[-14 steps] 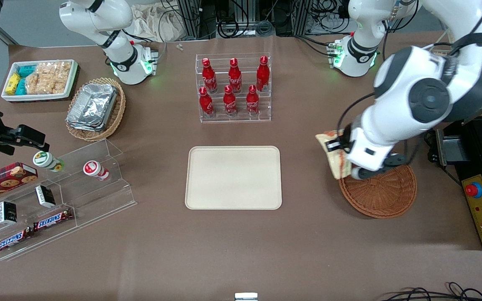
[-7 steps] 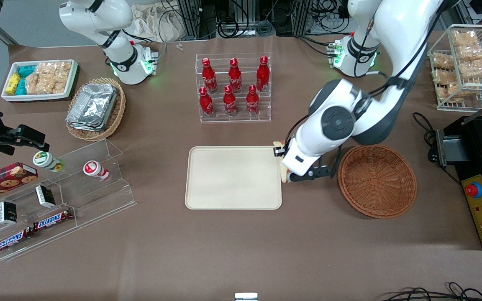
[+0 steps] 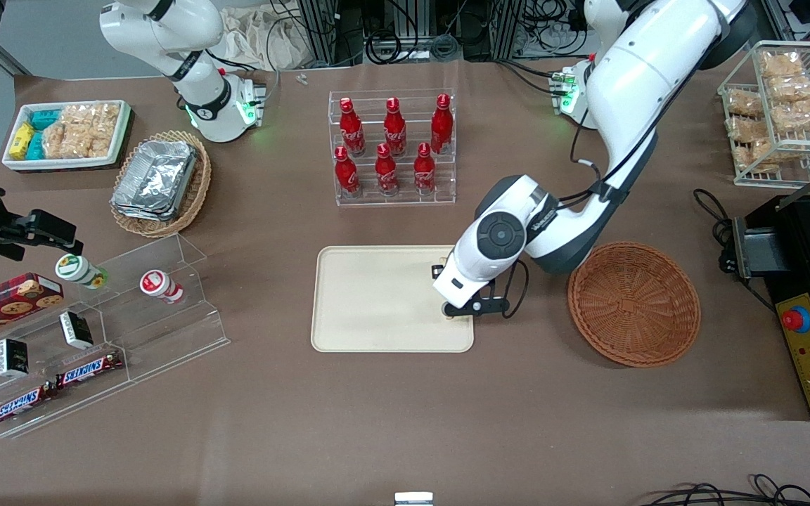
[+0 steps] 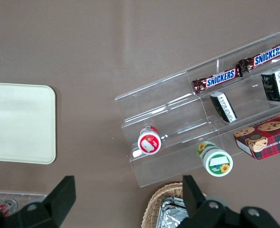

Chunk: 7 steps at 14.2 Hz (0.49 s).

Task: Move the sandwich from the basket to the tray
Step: 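Carry the sandwich over the cream tray with the left gripper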

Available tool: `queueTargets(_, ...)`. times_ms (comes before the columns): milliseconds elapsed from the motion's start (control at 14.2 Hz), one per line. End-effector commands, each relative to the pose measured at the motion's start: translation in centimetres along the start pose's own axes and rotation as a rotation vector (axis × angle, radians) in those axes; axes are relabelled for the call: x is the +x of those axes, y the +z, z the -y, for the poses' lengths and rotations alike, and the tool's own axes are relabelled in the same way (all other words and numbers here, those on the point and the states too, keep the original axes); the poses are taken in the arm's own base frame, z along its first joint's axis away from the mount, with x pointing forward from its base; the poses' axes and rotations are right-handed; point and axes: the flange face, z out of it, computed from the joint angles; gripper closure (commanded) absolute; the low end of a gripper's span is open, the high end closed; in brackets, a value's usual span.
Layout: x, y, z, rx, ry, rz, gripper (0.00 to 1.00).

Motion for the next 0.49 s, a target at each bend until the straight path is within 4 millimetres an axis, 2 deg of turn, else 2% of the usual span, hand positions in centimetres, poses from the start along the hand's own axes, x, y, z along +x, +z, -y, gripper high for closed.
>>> queueTargets(0,0.4,2.4,-0.9,0.030,0.010,-0.025,0.95)
queueTargets(140,1.1,3.9,-1.0,0.007,0.021,-0.047,0.92)
queueTargets(281,1.2,4.2,-1.0,0.004,0.020,-0.045,0.80)
queueTargets(351,1.2,4.4,-1.0,0.006,0.019,-0.041,0.71)
queueTargets(421,1.2,4.9,-1.0,0.006,0.018,-0.036,0.52)
